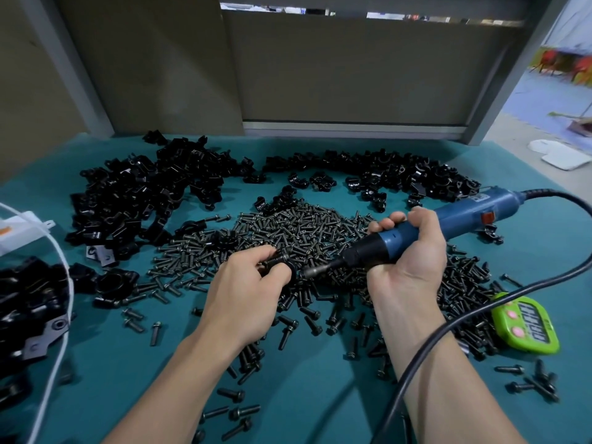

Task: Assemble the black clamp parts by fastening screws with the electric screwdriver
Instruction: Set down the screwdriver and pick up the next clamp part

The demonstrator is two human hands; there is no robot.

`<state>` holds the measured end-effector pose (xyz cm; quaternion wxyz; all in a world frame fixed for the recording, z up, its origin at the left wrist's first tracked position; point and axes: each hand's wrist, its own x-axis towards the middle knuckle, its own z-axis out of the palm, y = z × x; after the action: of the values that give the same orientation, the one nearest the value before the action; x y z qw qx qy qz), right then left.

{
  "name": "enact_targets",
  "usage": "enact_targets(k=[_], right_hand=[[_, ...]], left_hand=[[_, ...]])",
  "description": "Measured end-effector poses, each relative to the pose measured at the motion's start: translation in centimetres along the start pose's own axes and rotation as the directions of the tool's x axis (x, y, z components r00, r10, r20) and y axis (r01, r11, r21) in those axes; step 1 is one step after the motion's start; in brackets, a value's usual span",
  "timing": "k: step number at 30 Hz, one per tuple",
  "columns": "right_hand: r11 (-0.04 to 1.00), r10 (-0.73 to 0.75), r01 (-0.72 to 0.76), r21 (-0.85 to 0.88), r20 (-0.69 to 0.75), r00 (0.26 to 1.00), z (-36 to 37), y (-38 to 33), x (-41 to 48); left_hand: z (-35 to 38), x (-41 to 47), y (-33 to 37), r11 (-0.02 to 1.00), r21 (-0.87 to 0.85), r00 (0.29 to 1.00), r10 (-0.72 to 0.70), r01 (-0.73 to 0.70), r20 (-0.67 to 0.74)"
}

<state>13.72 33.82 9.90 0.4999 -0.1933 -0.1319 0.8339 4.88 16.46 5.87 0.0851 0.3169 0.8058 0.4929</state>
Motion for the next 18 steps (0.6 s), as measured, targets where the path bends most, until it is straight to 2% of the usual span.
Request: enact_targets(k=[9,18], right_hand=[[1.000,-0.002,0.002,0.015,0.037,0.999,0.17,0.19,-0.47],[1.000,0.017,-0.018,0.023,0.036,0.999,0.11,0.60,-0.57]], left_hand=[[0.07,-0.09,0.17,0.994,-0.072,0.997,-0.079,0.078,-0.006],[-0.01,-0.39,0.28,0.993,-0.094,0.997,-0.074,0.074,-0.005]])
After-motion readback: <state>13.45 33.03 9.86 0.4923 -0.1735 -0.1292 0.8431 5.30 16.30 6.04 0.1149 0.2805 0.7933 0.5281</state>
